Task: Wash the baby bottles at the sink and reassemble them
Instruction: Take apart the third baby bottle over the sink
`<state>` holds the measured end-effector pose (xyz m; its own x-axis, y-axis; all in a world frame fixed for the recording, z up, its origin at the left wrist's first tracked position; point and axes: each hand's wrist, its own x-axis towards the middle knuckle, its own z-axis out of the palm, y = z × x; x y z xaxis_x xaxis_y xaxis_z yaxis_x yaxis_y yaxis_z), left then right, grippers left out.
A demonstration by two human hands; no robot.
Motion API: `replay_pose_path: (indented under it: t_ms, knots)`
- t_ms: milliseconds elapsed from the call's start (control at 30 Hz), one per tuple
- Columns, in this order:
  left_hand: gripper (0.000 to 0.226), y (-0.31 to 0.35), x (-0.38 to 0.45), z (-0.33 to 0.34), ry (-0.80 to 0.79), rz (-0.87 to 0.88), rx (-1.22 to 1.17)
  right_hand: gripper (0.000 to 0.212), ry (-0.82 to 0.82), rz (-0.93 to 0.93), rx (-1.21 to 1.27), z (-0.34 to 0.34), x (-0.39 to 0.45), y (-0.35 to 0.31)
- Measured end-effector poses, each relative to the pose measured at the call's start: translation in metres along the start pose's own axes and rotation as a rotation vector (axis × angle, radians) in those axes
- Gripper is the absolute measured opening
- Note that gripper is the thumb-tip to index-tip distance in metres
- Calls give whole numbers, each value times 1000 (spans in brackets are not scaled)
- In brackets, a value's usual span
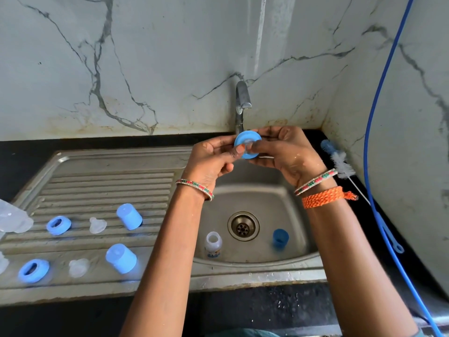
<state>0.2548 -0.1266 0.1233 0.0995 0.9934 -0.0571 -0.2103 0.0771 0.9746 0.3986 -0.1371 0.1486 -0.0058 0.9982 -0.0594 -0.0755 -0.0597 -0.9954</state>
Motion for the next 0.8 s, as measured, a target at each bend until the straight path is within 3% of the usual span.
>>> replay_pose_path:
  t_ms: [100,200,267,333,467,633,800]
  knots:
    - [16,0,0,2,41,19,43,21,138,-19,-117,9,8,8]
    - [23,1,0,9,48,109,141,19,336,-170,-356,13,17,18]
    - [22,-1,1,13,35,166,220,22,376,-204,-413,10,19,21]
    - [17,0,2,11,-14,137,173,20,344,-185,-375,5,20,22]
    - [20,-4,6,1,-121,20,-90,23,220,-30,-68,-2,17,20]
    - [12,-10,10,-7,-86,-96,-48,26,63,63,33,-2,10,27]
    - [13,-18,15,-9,-17,22,30,24,54,73,145,-5,20,35]
